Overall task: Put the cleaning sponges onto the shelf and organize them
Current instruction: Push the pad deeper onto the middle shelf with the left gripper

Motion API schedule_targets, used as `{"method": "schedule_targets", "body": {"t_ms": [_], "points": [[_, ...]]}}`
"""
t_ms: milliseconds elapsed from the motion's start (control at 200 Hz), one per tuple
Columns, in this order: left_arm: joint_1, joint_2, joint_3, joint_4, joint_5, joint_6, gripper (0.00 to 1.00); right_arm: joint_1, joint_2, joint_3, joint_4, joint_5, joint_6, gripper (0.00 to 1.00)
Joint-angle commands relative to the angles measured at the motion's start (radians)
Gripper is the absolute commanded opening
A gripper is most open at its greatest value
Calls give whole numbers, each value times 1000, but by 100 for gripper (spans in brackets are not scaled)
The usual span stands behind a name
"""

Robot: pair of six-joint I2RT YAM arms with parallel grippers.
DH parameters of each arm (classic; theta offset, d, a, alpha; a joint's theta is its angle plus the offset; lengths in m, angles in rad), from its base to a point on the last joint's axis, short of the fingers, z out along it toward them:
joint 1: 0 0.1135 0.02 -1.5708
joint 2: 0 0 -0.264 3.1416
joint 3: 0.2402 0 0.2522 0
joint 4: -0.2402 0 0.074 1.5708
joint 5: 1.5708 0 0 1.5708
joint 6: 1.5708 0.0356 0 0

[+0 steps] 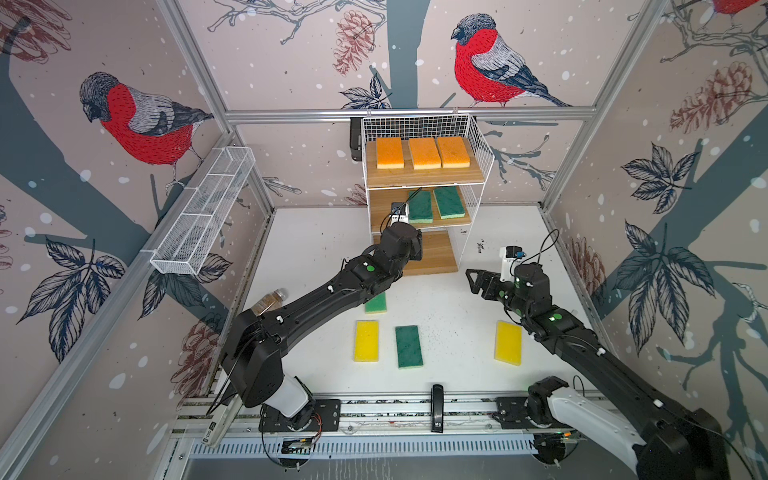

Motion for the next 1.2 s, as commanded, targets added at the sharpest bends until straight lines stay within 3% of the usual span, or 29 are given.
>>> {"method": "schedule_targets", "body": {"t_ms": [0, 320, 1196], "points": [[8, -2, -5, 68, 26, 49, 50, 1, 3, 5, 7, -3, -2, 90], [26, 34, 12, 86, 28, 71, 43, 1, 10, 4, 11, -1, -5, 90], [52, 127, 94, 86, 25, 110, 39, 1, 43, 17, 19, 0, -16, 90]]}}
